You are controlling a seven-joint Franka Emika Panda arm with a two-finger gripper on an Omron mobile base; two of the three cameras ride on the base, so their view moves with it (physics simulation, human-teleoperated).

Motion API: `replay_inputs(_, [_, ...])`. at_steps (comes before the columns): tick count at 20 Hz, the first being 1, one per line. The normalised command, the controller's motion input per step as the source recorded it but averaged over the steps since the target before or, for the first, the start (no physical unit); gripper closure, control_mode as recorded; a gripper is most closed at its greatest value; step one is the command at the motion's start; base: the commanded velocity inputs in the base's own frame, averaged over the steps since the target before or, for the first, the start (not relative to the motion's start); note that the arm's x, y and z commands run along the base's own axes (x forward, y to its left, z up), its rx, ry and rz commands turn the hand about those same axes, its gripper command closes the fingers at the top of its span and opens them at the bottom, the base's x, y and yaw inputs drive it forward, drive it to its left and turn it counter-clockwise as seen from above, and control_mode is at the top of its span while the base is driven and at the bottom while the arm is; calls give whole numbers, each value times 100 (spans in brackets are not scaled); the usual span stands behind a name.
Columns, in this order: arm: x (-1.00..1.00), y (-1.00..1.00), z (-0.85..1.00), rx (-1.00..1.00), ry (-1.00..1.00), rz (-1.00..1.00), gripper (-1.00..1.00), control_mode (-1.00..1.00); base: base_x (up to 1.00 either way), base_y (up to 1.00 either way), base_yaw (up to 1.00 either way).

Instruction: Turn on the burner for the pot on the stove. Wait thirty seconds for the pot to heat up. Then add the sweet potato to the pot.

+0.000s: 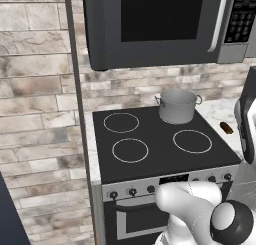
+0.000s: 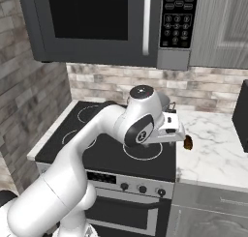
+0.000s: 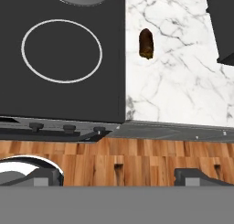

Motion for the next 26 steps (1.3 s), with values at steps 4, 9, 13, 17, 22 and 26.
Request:
replay_inputs(4, [0,0,0,0,0,0,-100,-100,0,0,0])
replay_inputs(9, [0,0,0,0,0,0,-100,-100,0,0,0])
replay_inputs(13, [0,0,0,0,0,0,-100,-100,0,0,0])
replay_inputs(17, [0,0,0,0,0,0,-100,-100,0,0,0])
replay_inputs(22, [0,0,0,0,0,0,-100,-100,0,0,0])
replay_inputs(26, [0,0,0,0,0,0,-100,-100,0,0,0])
